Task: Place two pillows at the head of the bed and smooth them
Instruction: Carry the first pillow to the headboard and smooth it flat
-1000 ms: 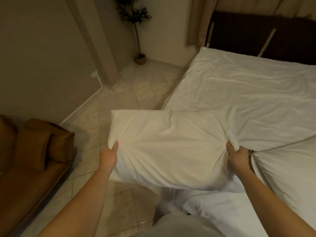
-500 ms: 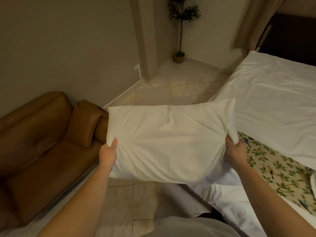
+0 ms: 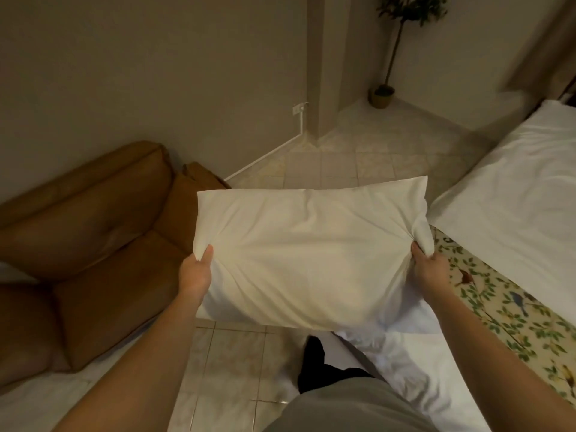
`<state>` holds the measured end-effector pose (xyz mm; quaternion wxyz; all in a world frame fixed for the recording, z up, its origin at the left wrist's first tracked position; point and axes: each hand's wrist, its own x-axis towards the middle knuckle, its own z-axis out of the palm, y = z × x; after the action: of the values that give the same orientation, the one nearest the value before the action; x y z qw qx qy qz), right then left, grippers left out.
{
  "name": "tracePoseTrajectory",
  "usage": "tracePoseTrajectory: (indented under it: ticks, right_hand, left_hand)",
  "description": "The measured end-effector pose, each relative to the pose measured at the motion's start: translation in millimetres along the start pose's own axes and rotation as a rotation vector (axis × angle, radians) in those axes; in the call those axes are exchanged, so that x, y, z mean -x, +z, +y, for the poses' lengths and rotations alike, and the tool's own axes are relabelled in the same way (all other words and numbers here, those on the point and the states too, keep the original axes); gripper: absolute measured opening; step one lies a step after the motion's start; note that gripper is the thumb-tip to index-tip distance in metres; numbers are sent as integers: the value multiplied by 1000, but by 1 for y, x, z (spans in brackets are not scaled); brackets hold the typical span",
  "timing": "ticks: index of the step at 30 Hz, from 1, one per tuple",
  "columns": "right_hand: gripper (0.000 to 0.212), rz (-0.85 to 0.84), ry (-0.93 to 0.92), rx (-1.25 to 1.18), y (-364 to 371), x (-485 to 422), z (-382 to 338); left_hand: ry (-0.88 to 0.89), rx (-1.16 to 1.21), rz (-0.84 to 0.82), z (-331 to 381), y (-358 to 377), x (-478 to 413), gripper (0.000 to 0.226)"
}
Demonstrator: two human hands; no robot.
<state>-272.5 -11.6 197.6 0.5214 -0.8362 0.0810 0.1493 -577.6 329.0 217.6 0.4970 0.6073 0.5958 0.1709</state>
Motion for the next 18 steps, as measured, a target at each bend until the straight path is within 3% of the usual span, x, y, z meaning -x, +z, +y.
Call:
tracePoseTrajectory:
  ticks: [3,10,18]
  right_hand:
    - [50,-29,-6,2,34,-28,-20]
    - [41,-81,-32,-36,93,-83,-77]
    - [45,-40,-18,-61,131,-145,-125]
  left_hand:
    - [-13,-13,22,16,4,-32,53]
    - [-9,-29,54,73,16,-109,54]
    - [44,-31,10,127,53,-195,55]
